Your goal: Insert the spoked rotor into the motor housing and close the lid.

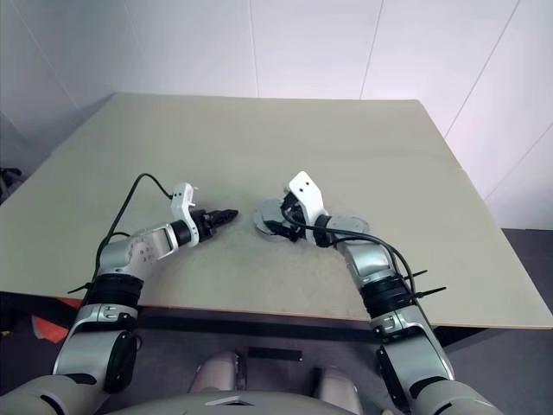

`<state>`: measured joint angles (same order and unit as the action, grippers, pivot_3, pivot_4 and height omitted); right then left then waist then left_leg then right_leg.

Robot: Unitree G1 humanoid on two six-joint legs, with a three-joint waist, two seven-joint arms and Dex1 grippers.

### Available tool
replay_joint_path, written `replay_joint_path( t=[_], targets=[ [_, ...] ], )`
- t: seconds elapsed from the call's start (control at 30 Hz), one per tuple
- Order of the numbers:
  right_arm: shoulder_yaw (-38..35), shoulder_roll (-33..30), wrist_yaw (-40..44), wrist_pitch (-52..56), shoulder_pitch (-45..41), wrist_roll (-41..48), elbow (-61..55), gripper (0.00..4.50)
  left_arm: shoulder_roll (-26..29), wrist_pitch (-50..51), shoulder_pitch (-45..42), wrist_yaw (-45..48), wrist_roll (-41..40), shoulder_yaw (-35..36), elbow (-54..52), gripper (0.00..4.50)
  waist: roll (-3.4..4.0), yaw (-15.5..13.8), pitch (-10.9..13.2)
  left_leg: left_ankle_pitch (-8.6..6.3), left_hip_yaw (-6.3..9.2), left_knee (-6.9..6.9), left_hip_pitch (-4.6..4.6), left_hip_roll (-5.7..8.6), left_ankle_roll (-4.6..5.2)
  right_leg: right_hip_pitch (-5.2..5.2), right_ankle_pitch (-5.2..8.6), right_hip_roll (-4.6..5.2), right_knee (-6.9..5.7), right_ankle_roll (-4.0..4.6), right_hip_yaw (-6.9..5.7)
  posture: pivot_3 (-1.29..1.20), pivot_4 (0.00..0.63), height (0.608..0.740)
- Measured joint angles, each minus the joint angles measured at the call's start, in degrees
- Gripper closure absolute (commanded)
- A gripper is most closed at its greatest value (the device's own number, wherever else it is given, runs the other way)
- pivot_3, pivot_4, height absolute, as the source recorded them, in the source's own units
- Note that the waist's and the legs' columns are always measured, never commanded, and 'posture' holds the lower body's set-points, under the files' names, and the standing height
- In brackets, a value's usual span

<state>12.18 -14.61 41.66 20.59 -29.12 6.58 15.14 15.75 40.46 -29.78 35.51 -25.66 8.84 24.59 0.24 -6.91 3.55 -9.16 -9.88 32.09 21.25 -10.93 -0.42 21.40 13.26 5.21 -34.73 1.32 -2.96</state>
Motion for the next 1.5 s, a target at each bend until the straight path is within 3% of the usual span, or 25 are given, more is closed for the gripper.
replay_joint_path(
  t=[0.77,0.93,1.17,1.5],
  targets=[
    [1.1,-0.9,0.7,-0.3,-0.2,-1.3,0.2,1.28,-0.1,0.3,-0.1,-0.1,-0.1,0.0,-0.1,2.11,0.0,0.0,0.0,-0.01,0.0,0.0,-0.04,0.01,0.02,-0.06,0.01,0.0,0.02,-0.01,0.0,0.0,0.0,0.74],
    [1.3,-1.0,0.7,-0.3,-0.8,-1.8,1.0,1.28,-3.1,6.5,-1.2,-0.2,-4.4,1.0,-2.2,2.11,-0.02,0.0,0.0,0.0,0.0,0.02,-0.11,0.01,0.0,-0.13,0.09,0.01,0.01,-0.16,0.0,0.0,0.0,0.74],
    [1.6,-0.9,0.8,-0.4,-1.1,-1.9,1.2,1.3,-5.7,9.1,-4.0,-0.2,-7.4,1.3,-2.6,4.46,-0.02,0.0,0.0,0.02,0.0,0.02,-0.15,0.0,-0.02,-0.13,0.13,0.0,0.0,-0.22,0.0,0.0,0.0,0.74],
    [1.6,-1.0,0.4,-0.2,-1.0,-2.0,1.3,1.3,-6.4,10.2,-4.4,-1.2,-6.0,-0.4,0.3,4.46,0.0,0.0,0.0,0.02,0.01,0.02,-0.23,0.01,-0.02,-0.23,0.21,0.01,0.01,-0.37,0.01,0.0,0.0,0.74]
  ],
)
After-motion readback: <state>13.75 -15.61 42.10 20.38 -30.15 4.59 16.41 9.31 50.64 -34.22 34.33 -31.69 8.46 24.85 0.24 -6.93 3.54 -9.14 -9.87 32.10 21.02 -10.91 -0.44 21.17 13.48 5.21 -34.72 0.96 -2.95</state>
